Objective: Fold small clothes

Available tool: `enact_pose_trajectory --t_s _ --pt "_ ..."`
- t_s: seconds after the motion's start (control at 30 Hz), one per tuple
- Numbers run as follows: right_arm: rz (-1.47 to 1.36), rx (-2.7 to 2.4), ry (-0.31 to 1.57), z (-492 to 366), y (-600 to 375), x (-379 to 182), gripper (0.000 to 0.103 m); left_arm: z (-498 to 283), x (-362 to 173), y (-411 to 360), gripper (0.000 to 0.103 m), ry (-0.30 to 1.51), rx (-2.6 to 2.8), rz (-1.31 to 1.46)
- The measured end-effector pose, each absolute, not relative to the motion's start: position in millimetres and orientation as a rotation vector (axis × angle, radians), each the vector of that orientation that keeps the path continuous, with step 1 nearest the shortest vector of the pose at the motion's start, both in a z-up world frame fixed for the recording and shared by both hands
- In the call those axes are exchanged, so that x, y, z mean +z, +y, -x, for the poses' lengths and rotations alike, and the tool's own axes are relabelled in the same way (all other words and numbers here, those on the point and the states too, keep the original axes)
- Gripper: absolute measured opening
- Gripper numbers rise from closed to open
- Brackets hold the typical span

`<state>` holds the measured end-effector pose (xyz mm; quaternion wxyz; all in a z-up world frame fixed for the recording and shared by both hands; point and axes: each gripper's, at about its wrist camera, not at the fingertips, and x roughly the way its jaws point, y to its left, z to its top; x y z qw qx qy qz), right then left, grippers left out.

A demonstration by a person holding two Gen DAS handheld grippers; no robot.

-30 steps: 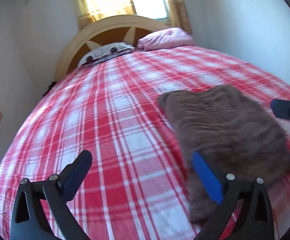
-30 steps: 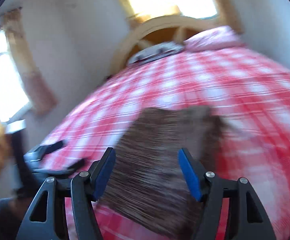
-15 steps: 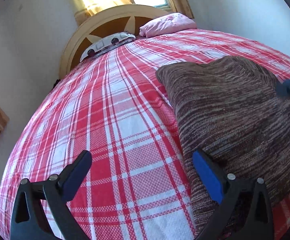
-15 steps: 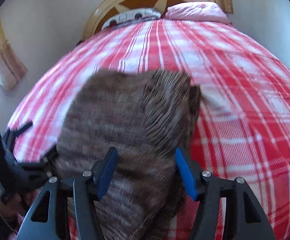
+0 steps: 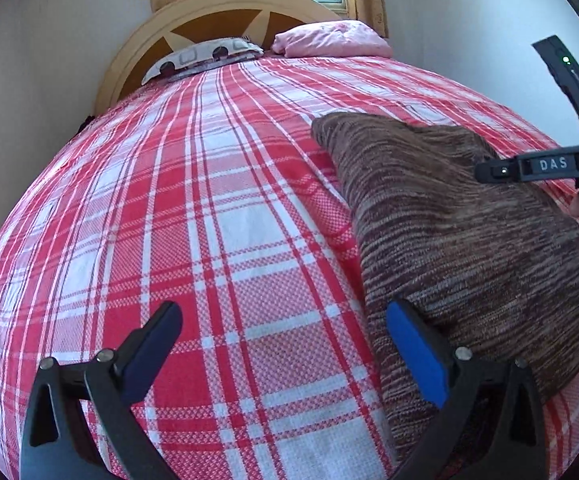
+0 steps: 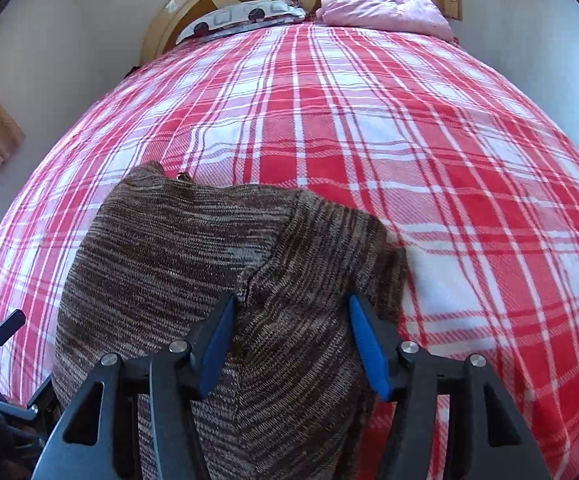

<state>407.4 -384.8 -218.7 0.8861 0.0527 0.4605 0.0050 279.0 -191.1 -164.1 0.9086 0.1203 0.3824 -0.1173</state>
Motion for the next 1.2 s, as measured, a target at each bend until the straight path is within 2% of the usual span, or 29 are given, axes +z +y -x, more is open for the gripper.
enact_pose_trajectory --t_s 0.3,0.5,0.63,0.77,0.9,0.97,1.0,1.2 --pt "-0.003 0.124 0.784 -313 -343 -180 0.059 -281 -166 -187 0.103 0.807 -0.253 -0.22" --pt "0.069 0.121 0.867 -289 -340 -216 0.058 -281 -166 -186 0.103 0.815 -0.276 -0.207" --pt "0.153 0.108 0.86 -274 -333 -226 0.058 -275 -163 -183 0.103 0.815 -0.29 -0.19" --pt "0.083 0.158 0.833 -268 -348 -212 0.058 -263 -154 -180 0.103 0.781 -0.328 -0.159" --pt "-0.031 0.164 0.724 -266 -377 -187 0.059 -254 -142 -169 0.103 0.709 -0.389 -0.066" --pt "-0.138 0.152 0.71 -279 -401 -179 0.072 -257 -145 -175 0.103 0.743 -0.433 -0.054" --pt "-0.2 0.142 0.715 -290 -414 -180 0.074 -260 -147 -180 0.103 0.764 -0.448 -0.063" --pt "-0.49 0.11 0.779 -351 -462 -205 0.074 -272 -157 -196 0.101 0.849 -0.527 -0.072"
